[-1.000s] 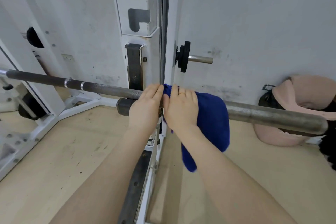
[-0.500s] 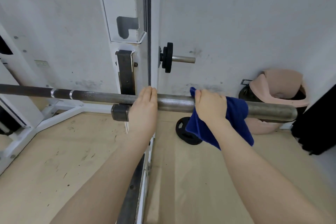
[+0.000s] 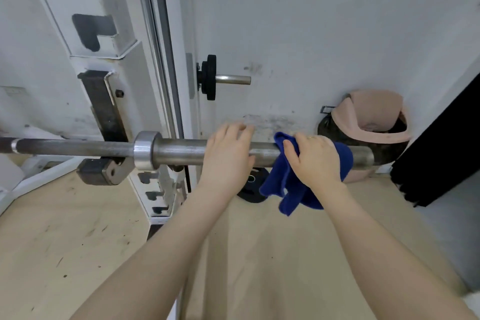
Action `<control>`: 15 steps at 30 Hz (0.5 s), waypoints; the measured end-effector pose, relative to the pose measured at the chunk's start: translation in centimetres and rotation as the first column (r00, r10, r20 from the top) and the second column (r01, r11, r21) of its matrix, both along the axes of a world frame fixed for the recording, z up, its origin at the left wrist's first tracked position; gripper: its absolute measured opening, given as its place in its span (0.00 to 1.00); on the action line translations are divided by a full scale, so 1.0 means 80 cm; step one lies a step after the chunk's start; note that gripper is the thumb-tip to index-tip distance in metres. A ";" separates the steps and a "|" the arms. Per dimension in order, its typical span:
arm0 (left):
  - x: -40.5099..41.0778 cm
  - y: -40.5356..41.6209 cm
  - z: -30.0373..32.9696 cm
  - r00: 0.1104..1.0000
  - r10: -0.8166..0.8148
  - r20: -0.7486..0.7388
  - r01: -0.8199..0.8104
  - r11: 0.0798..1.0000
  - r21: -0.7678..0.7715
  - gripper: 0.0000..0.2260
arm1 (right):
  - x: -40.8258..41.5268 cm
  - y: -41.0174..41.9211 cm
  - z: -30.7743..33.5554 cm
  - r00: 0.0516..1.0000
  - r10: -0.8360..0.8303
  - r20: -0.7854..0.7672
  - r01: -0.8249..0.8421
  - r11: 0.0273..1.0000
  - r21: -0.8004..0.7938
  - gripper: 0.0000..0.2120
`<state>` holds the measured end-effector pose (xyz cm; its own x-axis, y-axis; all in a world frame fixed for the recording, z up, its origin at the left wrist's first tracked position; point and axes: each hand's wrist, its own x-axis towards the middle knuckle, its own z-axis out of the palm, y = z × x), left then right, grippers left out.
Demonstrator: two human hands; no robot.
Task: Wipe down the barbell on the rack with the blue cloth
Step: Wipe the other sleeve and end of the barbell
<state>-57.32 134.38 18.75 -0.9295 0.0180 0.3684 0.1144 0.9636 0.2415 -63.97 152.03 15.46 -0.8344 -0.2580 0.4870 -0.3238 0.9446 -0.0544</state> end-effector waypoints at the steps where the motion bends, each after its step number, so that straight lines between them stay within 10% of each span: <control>1: -0.006 0.018 -0.004 1.000 -0.016 -0.013 0.016 0.999 0.029 0.22 | -0.004 0.025 0.002 0.999 -0.039 0.011 0.039 0.999 0.006 0.19; 8: -0.024 0.126 -0.060 0.975 -0.027 -0.223 -0.012 0.985 -0.171 0.16 | -0.045 0.083 0.029 0.947 -0.034 0.319 0.010 0.997 0.078 0.22; 15: -0.049 0.124 -0.025 0.997 0.035 0.070 -0.014 0.962 -0.274 0.27 | -0.089 0.108 0.064 0.464 0.240 0.852 -0.044 0.968 -0.248 0.21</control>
<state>-61.27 144.34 16.79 -0.9553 0.0855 0.2832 0.0818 0.9963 -0.0248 -71.09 160.65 20.55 -0.8069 -0.4121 -0.4232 -0.1441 0.8321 -0.5356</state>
